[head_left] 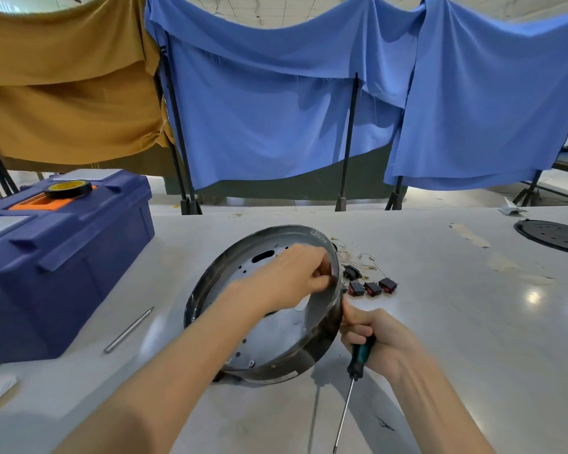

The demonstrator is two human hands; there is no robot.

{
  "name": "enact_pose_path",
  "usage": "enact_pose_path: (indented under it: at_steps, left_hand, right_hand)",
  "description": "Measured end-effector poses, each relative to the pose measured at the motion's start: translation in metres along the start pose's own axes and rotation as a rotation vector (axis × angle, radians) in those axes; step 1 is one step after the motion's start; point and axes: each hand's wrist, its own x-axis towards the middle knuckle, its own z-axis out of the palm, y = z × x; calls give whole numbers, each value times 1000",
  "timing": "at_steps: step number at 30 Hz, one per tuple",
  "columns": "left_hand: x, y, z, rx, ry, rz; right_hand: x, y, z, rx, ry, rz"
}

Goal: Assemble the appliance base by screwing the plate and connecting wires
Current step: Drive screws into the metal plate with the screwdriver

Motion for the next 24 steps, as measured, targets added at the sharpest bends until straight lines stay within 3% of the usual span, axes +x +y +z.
enact_pose_path:
  at_steps: [3,8,13,24]
  left_hand:
    - [11,-2,0,39,-119,-16]
    - [15,-5,9,119,-186,-2]
    - [11,-12,22,50,-210,-41]
    - [-4,-26,30,-94,-146,23]
  right_hand:
    - [2,2,-3,-13,30,44]
    - [2,6,-7,31,94,129]
    - [0,4,-11,98,111,207]
    - [-10,-6,-2,-290,174,267]
